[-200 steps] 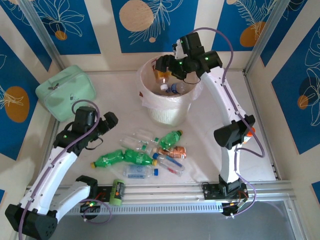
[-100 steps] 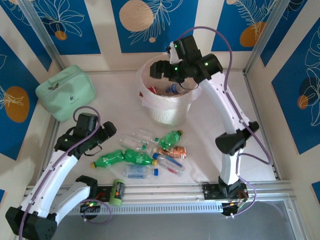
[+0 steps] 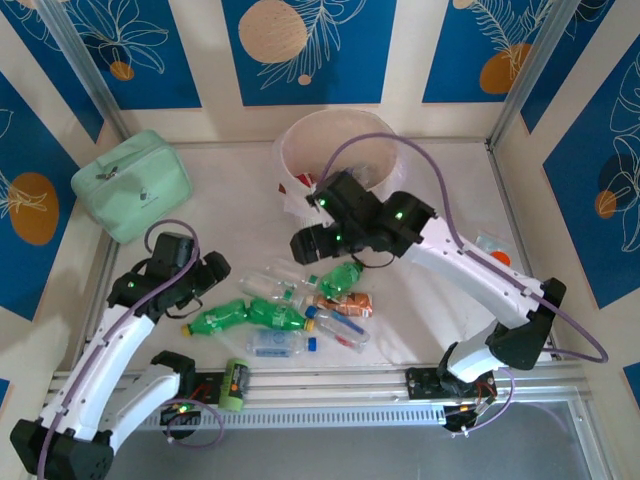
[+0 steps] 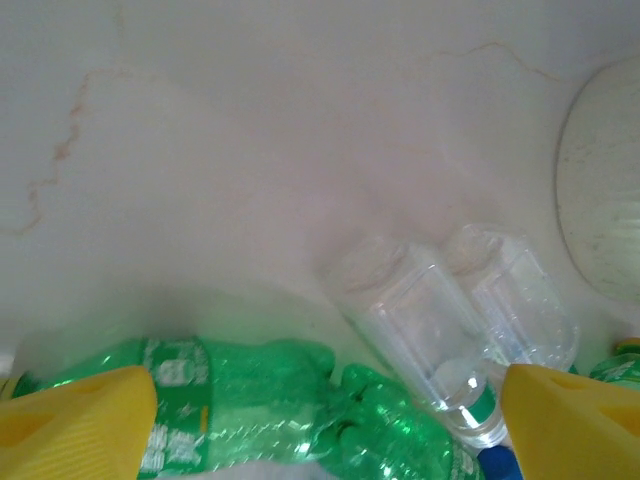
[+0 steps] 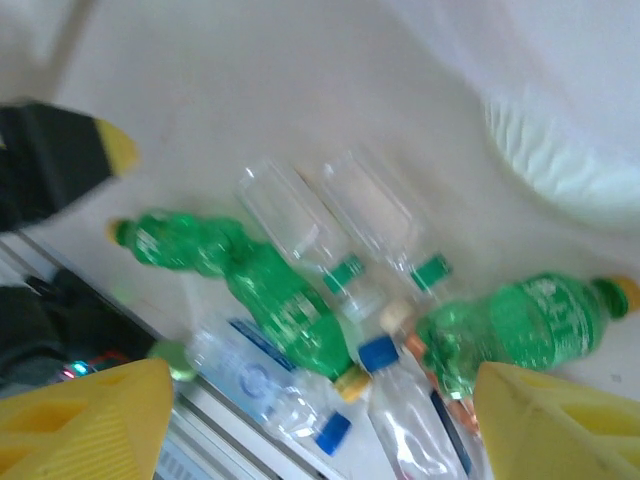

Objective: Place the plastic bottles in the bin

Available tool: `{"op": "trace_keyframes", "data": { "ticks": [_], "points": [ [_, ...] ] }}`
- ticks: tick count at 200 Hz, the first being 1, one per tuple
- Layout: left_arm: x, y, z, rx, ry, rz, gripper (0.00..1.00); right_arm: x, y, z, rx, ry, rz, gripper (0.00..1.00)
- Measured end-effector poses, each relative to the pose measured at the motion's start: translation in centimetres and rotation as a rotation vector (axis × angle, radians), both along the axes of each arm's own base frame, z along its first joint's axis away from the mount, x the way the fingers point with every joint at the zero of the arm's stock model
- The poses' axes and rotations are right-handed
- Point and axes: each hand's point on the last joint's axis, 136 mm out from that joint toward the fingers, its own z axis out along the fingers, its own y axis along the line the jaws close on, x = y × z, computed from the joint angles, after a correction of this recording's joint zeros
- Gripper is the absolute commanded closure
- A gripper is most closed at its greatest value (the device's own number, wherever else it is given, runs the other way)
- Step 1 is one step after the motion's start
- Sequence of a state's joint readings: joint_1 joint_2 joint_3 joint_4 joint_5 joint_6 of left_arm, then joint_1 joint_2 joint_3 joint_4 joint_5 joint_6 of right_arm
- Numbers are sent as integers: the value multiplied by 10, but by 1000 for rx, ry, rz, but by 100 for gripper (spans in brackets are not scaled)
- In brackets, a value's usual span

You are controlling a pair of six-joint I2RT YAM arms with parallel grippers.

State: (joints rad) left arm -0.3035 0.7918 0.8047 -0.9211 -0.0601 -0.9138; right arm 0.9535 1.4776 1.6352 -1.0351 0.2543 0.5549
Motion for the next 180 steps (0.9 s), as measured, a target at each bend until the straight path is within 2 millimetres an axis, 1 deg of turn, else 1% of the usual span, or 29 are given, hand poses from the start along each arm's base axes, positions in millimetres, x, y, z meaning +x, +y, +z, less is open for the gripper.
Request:
{"op": "trace_keyframes", "data": {
  "ticks": [16, 30, 48, 61, 73, 92, 112, 130, 148, 180],
  "points": [
    [-14, 4, 0, -26, 24, 47, 10, -6, -3, -21, -33, 29, -13, 20],
    [-26, 5, -4, -66, 57, 93, 10, -7, -5, -30, -39, 41, -28, 20],
    [-43, 4, -18, -117, 131, 155, 9, -4, -2, -29, -21, 35, -42, 20],
    [-55, 4, -28, -134, 194, 197, 1, -1, 1, -26, -2, 22, -46, 19],
    [-63, 5, -32, -146, 236, 237, 0, 0, 3, -24, 7, 15, -47, 19],
    [-68, 7, -34, -145, 263, 269, 0, 2, 4, -22, 14, 4, -50, 18],
    [-67, 7, -38, -138, 292, 291, 0, 5, 4, -19, 23, -2, -57, 18],
    [-67, 5, -52, -133, 340, 314, 0, 9, 3, -18, 29, -6, -65, 17],
    [-74, 2, -66, -119, 398, 329, 0, 12, 2, -17, 32, -8, -73, 16],
    [-73, -5, -72, -139, 394, 339, 0, 19, -1, -16, 41, -11, -94, 16]
  ]
}}
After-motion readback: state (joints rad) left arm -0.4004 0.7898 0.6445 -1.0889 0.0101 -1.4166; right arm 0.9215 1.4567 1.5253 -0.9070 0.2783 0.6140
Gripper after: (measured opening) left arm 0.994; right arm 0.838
